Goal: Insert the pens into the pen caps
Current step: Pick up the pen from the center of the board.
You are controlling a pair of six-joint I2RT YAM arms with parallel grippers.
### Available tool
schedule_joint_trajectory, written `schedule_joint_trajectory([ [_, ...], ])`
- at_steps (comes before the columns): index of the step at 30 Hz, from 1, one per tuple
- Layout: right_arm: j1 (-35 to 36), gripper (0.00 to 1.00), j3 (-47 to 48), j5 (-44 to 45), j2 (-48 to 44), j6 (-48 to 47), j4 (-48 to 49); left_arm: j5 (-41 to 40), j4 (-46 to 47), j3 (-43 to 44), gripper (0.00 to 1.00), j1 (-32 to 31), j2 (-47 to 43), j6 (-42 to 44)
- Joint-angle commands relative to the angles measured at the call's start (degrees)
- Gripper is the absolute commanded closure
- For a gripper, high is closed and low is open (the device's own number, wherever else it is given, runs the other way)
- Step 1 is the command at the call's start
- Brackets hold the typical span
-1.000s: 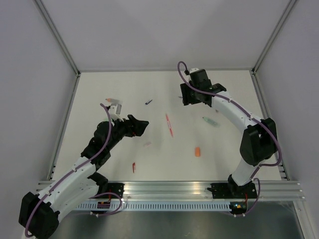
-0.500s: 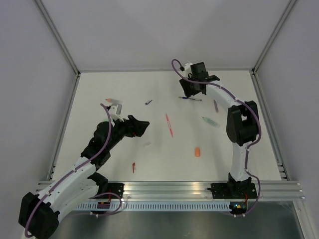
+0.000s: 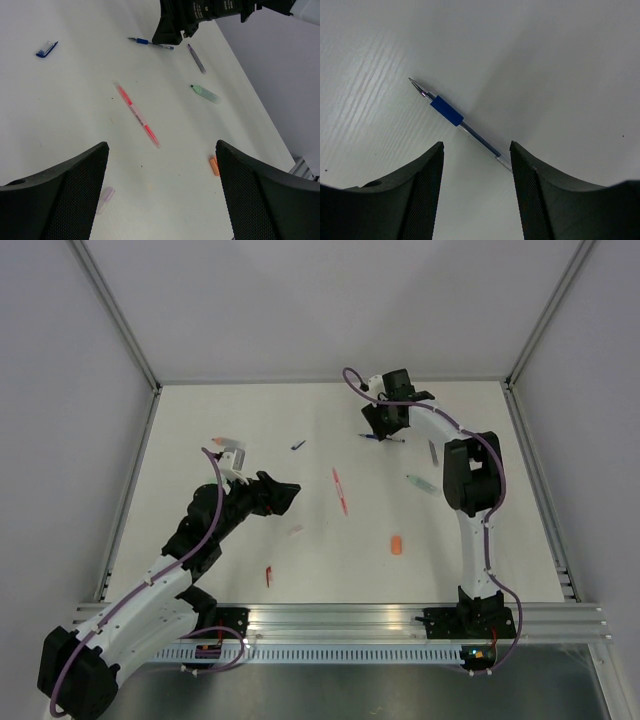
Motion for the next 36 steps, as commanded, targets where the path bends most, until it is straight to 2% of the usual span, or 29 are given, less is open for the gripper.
schedule_joint_trajectory([
  [1, -0.9, 0.39, 3.4, -2.8, 2.4, -1.5, -1.0, 2.0, 2.1, 1.1, 0.09, 0.1, 0.4, 0.1],
  [10, -1.1, 0.39, 3.8, -3.4, 4.7, -1.6, -3.6, 1.4, 1.8, 1.0, 0.09, 0.1, 0.1, 0.3],
  [14, -1.1, 0.43, 4.0, -4.4, 5.7, -1.3, -4.7, 1.3, 1.8, 1.0, 0.09, 0.1, 0.1, 0.3],
  [17, -1.2, 0.55, 3.6, -4.7, 5.6, -1.0, -5.3, 1.4, 2.0, 1.0, 0.09, 0.1, 0.3, 0.2],
  [18, -1.3, 0.62, 3.3, -4.7, 5.5, -1.0, -5.4, 1.5, 1.9, 1.0, 0.09, 0.1, 0.3, 0.2],
  [27, -1.0, 0.97, 0.6, -5.1, 4.2, 2.8, -6.6, 1.1, 2.4, 0.7, 0.09, 0.2, 0.6, 0.3],
  [30, -0.5, 1.00, -1.7, -3.4, 3.4, 6.5, -5.1, 1.2, 2.6, 0.7, 0.10, 0.2, 0.9, 0.6],
  [36, 2.5, 1.00, -4.2, -0.2, 1.1, 13.9, -4.9, 2.1, 3.1, 0.7, 0.11, 0.2, 1.7, 1.2],
])
